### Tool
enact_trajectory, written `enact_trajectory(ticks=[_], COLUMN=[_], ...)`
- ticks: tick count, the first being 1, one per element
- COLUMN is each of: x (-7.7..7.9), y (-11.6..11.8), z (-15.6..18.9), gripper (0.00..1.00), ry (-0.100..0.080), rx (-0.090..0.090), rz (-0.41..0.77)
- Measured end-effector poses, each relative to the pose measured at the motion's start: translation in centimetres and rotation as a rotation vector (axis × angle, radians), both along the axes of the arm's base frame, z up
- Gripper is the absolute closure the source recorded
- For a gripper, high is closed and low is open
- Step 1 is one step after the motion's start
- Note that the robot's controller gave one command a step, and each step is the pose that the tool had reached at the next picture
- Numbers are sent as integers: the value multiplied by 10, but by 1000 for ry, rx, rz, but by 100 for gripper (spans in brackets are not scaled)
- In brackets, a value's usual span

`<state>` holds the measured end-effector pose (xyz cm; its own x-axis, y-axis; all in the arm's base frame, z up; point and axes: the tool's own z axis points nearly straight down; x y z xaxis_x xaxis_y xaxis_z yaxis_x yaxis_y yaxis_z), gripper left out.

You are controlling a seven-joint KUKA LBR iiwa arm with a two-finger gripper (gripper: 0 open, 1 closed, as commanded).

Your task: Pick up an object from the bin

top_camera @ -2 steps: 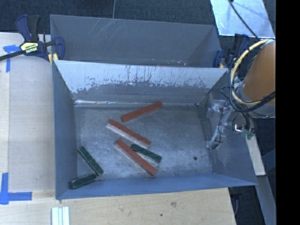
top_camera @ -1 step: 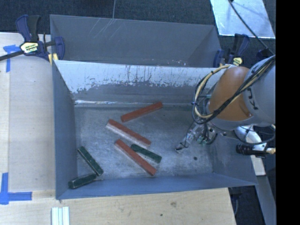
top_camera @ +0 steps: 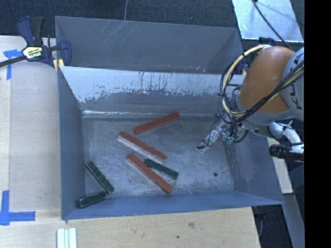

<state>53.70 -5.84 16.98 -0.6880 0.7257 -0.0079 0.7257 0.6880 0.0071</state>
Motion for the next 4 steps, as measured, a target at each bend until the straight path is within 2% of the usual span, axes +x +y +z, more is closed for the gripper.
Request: enact_trajectory(ticks=[1, 2, 3, 4], x=[17, 7, -26, -46], y=[7, 45, 48, 68], z=[-75, -51, 15, -71], gripper=[0, 0, 0, 0], ry=[14, 10, 4, 18], rx=[2, 4, 2, 1], rz=[-163, -237, -168, -317])
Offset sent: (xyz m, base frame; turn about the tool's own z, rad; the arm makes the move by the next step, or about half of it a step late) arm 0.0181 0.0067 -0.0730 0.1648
